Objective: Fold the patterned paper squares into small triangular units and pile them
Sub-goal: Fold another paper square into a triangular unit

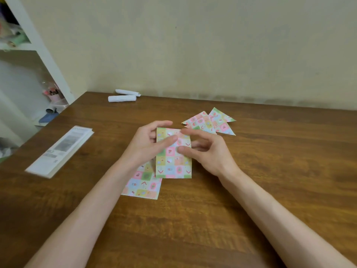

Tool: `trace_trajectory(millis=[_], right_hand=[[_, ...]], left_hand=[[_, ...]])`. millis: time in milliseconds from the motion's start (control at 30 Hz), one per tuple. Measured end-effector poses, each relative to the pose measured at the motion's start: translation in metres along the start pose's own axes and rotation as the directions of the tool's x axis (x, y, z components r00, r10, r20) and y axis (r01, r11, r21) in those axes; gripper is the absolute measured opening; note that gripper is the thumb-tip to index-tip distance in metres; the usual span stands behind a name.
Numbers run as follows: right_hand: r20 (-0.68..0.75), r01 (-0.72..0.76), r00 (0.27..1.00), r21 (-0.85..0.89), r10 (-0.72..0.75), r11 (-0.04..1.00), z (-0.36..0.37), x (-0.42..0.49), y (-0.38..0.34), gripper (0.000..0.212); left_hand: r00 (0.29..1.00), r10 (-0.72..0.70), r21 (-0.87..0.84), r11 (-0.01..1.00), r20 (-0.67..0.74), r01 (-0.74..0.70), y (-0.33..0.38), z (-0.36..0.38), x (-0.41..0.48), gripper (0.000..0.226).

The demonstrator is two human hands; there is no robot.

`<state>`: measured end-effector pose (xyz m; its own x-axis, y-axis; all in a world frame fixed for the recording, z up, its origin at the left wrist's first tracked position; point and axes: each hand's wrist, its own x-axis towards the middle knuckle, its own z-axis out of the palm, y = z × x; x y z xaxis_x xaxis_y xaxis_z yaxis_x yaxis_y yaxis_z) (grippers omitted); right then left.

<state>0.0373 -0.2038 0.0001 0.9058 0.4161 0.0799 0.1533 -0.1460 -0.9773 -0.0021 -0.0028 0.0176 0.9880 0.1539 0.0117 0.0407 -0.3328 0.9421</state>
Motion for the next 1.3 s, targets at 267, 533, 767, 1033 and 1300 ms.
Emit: trace_trajectory(millis=[267,533,767,1033,1300], right_hand=[[-0.1,-0.162,0.979,0.14,0.177,0.977,-0.05,-0.015,0.001,0.027],[-0.25,0.311,0.904,-0.169,-0.346,0.935,-0.08,-0.038,0.001,0.014],[0.041,0.358,0.904,-0.617,-0.425,0.701,-0.111,-0.052,0.032,0.014],[0.116,0.289,0.948,-0.704,-0.297,0.649,-0.114,-0.064,0.038,0.029],[0.226,0.411,0.896,-0.745,-0.381,0.526,-0.108,-0.075,0.035,0.014]], left_hand=[[0.998,0.056,-0.109,0.993,0.041,-0.051,0.014,0.034,-0.002,0.053],[0.784,0.617,0.188,0.779,-0.065,-0.598,0.02,0.058,-0.013,0.017],[0.638,0.705,0.529,0.43,0.31,-0.732,-0.011,0.063,-0.019,0.025],[0.564,0.651,0.526,0.284,0.508,-0.802,-0.01,0.07,-0.024,0.019],[0.606,0.654,0.517,0.36,0.454,-0.777,-0.012,0.074,-0.029,0.014]])
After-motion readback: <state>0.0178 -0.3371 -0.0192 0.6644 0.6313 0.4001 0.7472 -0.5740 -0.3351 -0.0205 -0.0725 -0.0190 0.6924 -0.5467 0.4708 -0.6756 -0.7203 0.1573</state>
